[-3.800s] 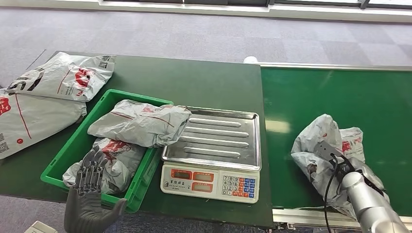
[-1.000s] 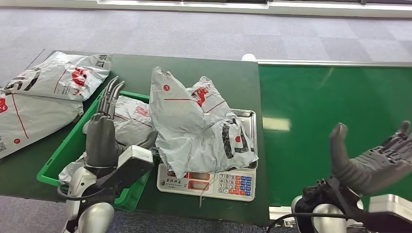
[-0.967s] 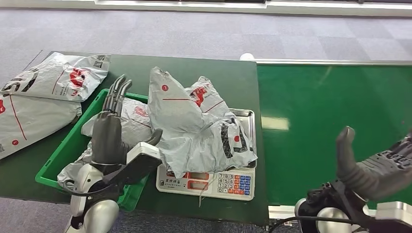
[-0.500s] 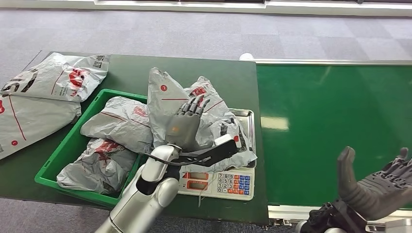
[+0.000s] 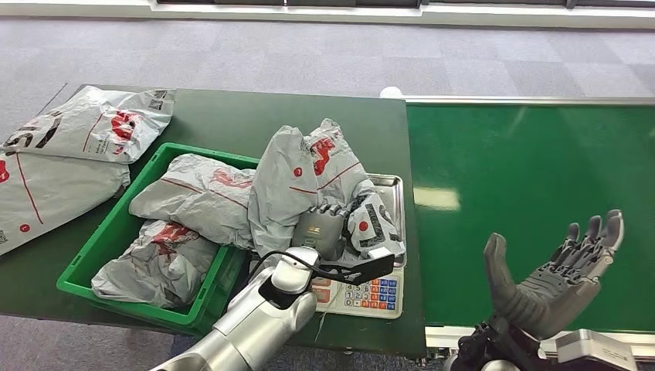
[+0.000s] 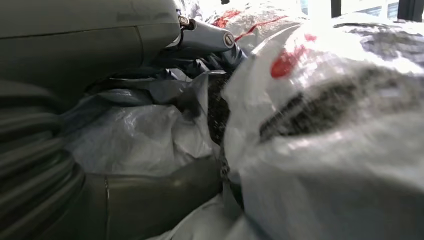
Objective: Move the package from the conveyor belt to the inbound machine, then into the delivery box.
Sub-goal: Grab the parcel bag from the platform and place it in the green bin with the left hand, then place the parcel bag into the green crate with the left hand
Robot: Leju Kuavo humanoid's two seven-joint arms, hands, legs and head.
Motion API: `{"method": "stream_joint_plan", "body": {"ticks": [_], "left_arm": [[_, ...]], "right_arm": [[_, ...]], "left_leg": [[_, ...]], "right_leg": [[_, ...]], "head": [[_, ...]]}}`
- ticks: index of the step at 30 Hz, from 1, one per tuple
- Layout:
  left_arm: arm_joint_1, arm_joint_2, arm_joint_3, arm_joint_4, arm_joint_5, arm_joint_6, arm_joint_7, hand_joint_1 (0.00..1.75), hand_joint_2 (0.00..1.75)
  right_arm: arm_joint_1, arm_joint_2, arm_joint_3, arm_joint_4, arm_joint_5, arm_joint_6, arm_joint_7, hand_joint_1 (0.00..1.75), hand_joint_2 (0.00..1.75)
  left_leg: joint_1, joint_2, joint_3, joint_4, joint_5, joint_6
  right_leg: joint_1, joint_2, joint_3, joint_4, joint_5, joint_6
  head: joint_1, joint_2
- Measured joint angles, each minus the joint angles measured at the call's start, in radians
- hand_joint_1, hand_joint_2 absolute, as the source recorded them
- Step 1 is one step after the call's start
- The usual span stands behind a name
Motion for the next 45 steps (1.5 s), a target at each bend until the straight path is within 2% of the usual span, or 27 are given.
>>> {"method": "stream_joint_plan", "body": {"ticks": [6, 9, 14, 20, 23, 26, 32, 35, 38, 40, 42, 45], "left_arm": [[-0.013, 0.001, 0.049, 0.012, 0.011, 0.037, -0.04, 1.75, 1.75], [0.0, 0.007, 0.081, -0.029, 0.046, 0.085, -0.084, 1.75, 1.75], [0.058, 0.05, 0.144, -0.248, 0.138, 0.162, -0.162, 1.75, 1.75], [0.133, 0.13, 0.205, -0.626, 0.146, 0.317, -0.229, 1.75, 1.75], [0.159, 0.164, 0.231, -0.776, 0.141, 0.324, -0.232, 1.75, 1.75], [0.178, 0.18, 0.243, -0.855, 0.136, 0.324, -0.236, 1.75, 1.75], [0.197, 0.197, 0.252, -0.924, 0.131, 0.33, -0.24, 1.75, 1.75], [0.205, 0.207, 0.26, -0.958, 0.121, 0.407, -0.254, 1.75, 1.75], [0.21, 0.235, 0.311, -1.038, 0.122, 0.474, -0.252, 1.75, 1.75], [0.211, 0.262, 0.379, -1.088, 0.132, 0.434, -0.221, 1.75, 1.75], [0.215, 0.295, 0.466, -1.103, 0.144, 0.337, -0.166, 1.75, 1.75], [0.222, 0.335, 0.594, -1.042, 0.172, 0.182, -0.121, 1.73, 1.75]], "right_arm": [[-0.003, 0.001, 0.0, 0.019, -0.002, 0.004, 0.003, 0.0, 1.75], [0.001, 0.001, 0.0, 0.027, -0.011, -0.007, -0.002, 0.0, 1.75], [0.023, 0.002, 0.0, 0.03, 0.0, -0.018, -0.009, 0.0, 1.75], [0.06, 0.006, 0.0, 0.026, 0.01, -0.025, -0.01, 0.0, 1.75], [0.07, 0.006, 0.0, 0.023, 0.008, -0.026, -0.011, 0.0, 1.75], [0.072, 0.008, 0.0, 0.023, 0.008, -0.026, -0.011, 0.0, 1.75], [0.072, 0.012, 0.0, 0.023, 0.008, -0.026, -0.012, 0.0, 1.75], [0.073, 0.014, 0.0, 0.023, 0.008, -0.027, -0.012, 0.0, 1.75], [0.076, 0.014, 0.0, 0.023, 0.007, -0.027, -0.012, 0.0, 1.75], [0.081, 0.014, 0.0, 0.023, 0.004, -0.027, -0.012, 0.0, 1.75], [0.085, 0.014, 0.0, 0.023, 0.001, -0.027, -0.011, 0.0, 1.75], [0.09, 0.013, 0.0, 0.023, 0.003, -0.027, 0.004, 0.0, 1.75]], "left_leg": [[0.0, 0.001, 0.001, 0.0, 0.001, 0.0], [0.0, 0.0, 0.005, 0.0, 0.002, -0.001], [0.0, 0.0, 0.001, 0.0, 0.003, -0.001], [0.0, 0.0, -0.002, -0.001, 0.003, -0.001], [0.0, 0.0, -0.003, -0.001, 0.003, -0.001], [0.0, 0.0, -0.003, -0.001, 0.003, -0.001], [0.0, 0.0, -0.003, -0.001, 0.003, -0.001], [0.0, 0.0, -0.003, -0.001, 0.003, -0.001], [0.0, 0.001, -0.002, -0.001, 0.003, -0.001], [0.0, 0.001, -0.002, -0.002, 0.003, -0.002], [0.0, 0.001, -0.001, -0.003, 0.003, -0.002], [0.001, 0.002, 0.0, -0.004, 0.004, -0.004]], "right_leg": [[0.0, 0.0, 0.002, 0.0, 0.0, -0.001], [0.0, 0.0, 0.0, 0.001, 0.002, -0.001], [0.0, 0.001, -0.003, 0.001, 0.002, -0.001], [0.001, 0.002, -0.008, 0.001, 0.001, -0.001], [0.001, 0.001, -0.008, 0.001, 0.001, -0.002], [0.0, 0.001, -0.008, 0.001, 0.001, -0.002], [0.0, 0.001, -0.007, 0.001, 0.001, -0.001], [0.0, 0.002, -0.008, 0.001, 0.001, -0.001], [0.001, 0.002, -0.008, 0.001, 0.001, -0.002], [0.001, 0.002, -0.007, 0.001, 0.0, -0.002], [0.001, 0.002, -0.007, 0.001, 0.0, -0.003], [0.001, 0.003, -0.008, 0.001, 0.0, -0.004]], "head": [[0.0, 0.0], [0.0, 0.0], [0.0, 0.0], [0.0, 0.0], [0.0, 0.0], [0.0, 0.0], [0.0, 0.0], [0.0, 0.0], [0.0, 0.0], [0.0, 0.0], [0.0, 0.0], [0.0, 0.0]]}}
